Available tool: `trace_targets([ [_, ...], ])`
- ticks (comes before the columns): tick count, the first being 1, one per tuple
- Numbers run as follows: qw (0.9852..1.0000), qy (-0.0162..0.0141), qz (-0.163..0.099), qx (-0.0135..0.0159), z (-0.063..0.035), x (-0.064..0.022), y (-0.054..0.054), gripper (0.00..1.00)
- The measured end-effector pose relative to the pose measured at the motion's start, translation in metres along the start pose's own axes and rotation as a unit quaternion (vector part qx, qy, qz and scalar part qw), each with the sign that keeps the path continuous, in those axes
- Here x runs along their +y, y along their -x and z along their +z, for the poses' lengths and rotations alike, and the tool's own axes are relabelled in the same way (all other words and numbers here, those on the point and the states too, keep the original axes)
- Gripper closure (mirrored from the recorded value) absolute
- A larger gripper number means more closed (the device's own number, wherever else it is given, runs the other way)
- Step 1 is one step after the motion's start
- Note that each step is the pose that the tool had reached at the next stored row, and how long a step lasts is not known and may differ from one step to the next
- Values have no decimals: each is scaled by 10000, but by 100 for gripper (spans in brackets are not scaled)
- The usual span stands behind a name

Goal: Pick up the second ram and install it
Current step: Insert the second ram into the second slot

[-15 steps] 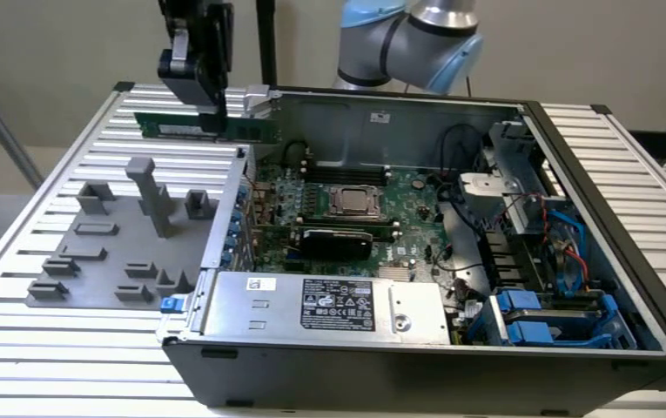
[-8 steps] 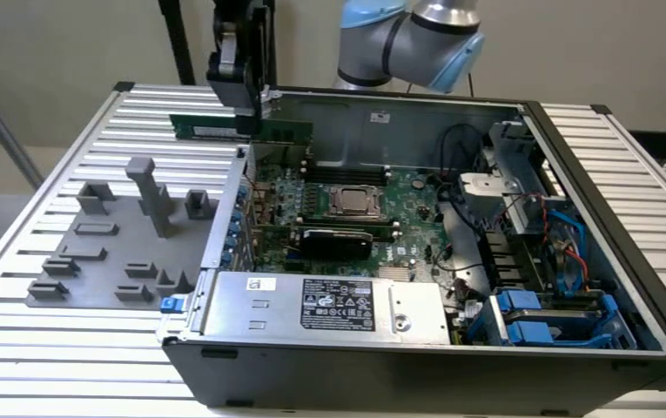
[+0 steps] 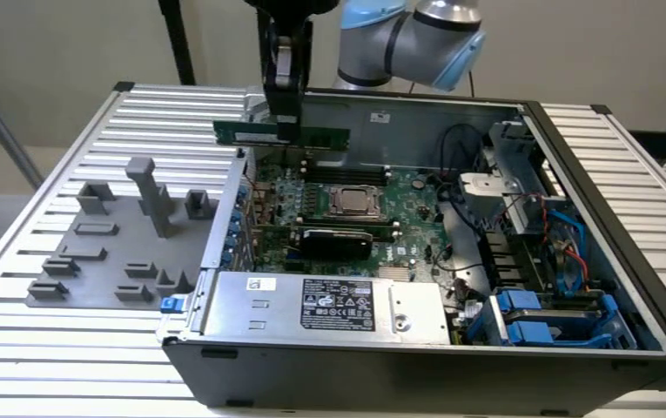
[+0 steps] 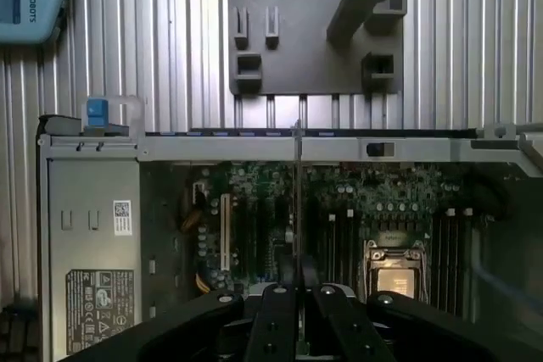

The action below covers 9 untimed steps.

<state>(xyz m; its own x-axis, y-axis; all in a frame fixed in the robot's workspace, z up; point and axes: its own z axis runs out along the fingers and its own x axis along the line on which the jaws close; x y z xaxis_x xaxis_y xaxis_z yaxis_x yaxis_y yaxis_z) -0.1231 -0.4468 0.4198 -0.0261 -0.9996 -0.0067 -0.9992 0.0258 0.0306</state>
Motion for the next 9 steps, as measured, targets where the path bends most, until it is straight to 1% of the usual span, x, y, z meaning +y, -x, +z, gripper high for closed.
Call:
trace_targets([
  [9, 10000, 0, 0, 0, 153, -409, 180, 100],
])
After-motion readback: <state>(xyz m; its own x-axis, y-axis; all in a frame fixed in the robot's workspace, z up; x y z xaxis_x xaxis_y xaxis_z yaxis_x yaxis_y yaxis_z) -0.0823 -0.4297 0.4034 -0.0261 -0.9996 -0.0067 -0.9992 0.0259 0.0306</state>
